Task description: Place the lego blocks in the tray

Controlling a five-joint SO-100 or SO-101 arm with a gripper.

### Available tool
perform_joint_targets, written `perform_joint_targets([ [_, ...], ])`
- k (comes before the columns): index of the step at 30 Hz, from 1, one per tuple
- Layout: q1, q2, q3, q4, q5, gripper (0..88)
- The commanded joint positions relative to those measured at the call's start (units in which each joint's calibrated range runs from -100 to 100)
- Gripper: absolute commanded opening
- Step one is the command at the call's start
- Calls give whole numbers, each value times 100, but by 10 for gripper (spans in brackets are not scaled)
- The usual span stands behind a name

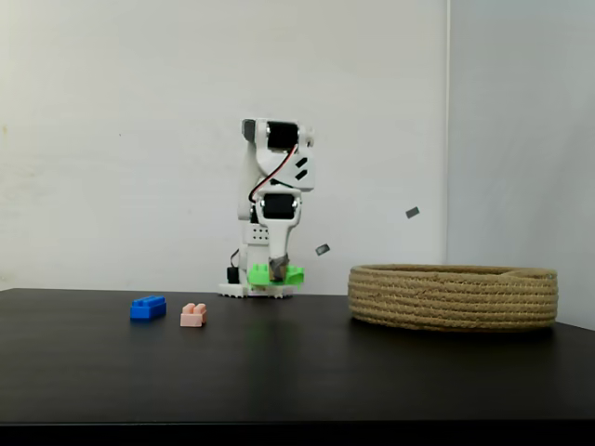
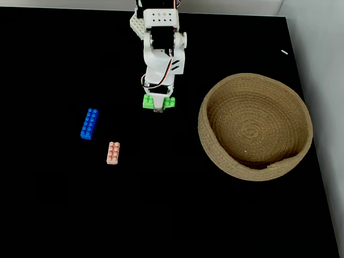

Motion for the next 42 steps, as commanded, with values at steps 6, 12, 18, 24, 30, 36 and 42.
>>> perform_joint_targets([
  [6, -880, -1802, -439, 135, -444, 0],
  [12, -1499, -2034, -813, -57, -684, 1],
  [18, -2208, -1535, -813, -1123, -1001, 2],
  [24, -2488, -1381, -293, -2106, -1026, 173],
  [30, -2422, -1355, 191, -2505, -996, 304],
  [36, -1647, -1527, 318, -1548, -869, 321],
  [42, -15, -1492, 273, -665, -371, 374],
])
